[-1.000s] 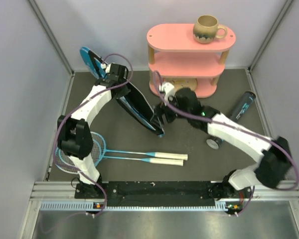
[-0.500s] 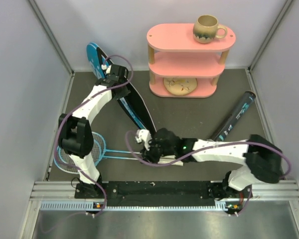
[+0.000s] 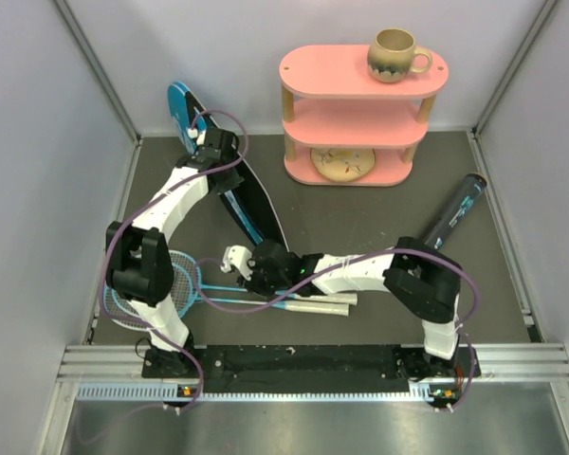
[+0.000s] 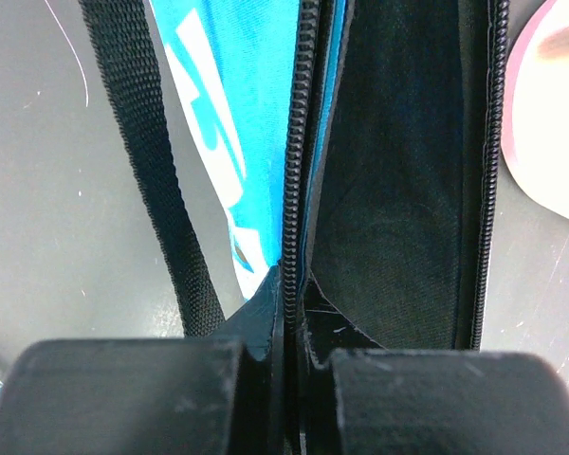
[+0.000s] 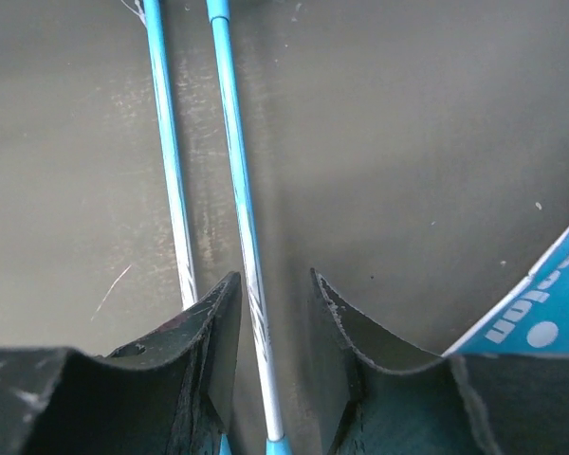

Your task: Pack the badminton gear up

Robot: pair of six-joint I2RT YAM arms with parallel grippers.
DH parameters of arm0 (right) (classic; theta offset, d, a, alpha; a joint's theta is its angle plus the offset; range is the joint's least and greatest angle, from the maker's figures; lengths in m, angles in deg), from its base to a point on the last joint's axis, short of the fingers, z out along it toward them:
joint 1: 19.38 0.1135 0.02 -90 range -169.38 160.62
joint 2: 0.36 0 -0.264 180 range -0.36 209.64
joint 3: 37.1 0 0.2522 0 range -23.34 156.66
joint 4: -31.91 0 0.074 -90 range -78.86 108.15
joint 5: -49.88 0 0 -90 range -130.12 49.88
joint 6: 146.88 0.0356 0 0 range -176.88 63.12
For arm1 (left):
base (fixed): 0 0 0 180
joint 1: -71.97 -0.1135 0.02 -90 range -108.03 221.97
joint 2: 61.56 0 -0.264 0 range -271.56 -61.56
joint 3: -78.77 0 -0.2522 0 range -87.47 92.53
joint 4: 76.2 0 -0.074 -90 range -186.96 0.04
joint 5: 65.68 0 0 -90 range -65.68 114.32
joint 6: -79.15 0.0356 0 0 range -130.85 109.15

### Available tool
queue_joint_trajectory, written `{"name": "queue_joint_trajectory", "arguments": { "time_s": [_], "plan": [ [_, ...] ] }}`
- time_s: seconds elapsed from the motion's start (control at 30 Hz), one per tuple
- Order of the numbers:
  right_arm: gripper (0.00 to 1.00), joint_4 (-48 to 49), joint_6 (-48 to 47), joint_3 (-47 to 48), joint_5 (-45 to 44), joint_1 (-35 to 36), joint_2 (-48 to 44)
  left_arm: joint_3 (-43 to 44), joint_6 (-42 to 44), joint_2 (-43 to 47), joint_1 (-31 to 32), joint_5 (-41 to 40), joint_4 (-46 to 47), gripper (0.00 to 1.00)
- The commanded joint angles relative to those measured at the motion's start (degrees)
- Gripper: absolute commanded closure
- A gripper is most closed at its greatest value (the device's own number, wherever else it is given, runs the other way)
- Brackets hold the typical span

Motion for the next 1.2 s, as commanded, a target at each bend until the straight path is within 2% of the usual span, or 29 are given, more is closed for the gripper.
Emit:
{"name": "queue_joint_trajectory", "arguments": {
  "time_s": [0.0, 0.27, 0.37, 0.47, 0.5, 0.57, 0.67, 0.8, 0.97, 1.17],
  "plan": [
    [0.67, 1.59, -3.45, 2.44, -0.49, -0.03, 2.27, -0.41, 0.01, 3.28, -0.46, 1.48, 2.04, 1.0],
    [0.69, 0.64, -4.42, 5.07, -1.89, 0.32, 7.19, 0.02, -0.25, 2.93, -0.63, 2.36, 2.84, 1.0],
    [0.73, 0.54, -5.03, 6.31, -1.9, 0.32, 9.04, -0.24, -0.52, 2.84, -0.81, 2.19, 2.75, 1.0],
    [0.84, 4.49, -6.34, 4.29, -2.41, 0.41, 9.13, -0.94, -0.69, 3.54, -0.89, 1.14, 3.18, 1.0],
    [0.92, 5.19, -6.87, 3.85, -3.03, 0.49, 9.04, -1.2, -0.61, 3.8, -0.89, 0.52, 3.36, 1.0],
    [1.0, 6.08, -9.23, 3.06, -6.02, 0.76, 7.64, -1.99, -0.6, 4.94, -0.89, -1.67, 3.8, 1.0],
    [1.0, 3.72, -12.14, 3.49, -9.27, 1.02, 4.13, -2.44, -0.6, 6.0, -1.16, -2.91, 4.85, 1.0],
    [1.0, -3.4, -15.58, 5.43, -10.95, 1.37, -2.54, -0.34, -0.52, 6.18, -2.82, -0.37, 5.47, 1.0],
    [1.0, -16.3, -13.92, 3.42, -4.28, 1.46, -14.13, 3.27, 1.41, 3.55, -5.2, 1.83, 5.12, 1.0],
    [1.0, -18.0, -10.57, -11.15, -4.97, 2.43, -27.15, 8.72, 3.17, -0.32, -7.75, -0.18, 4.68, 1.0]
  ]
}}
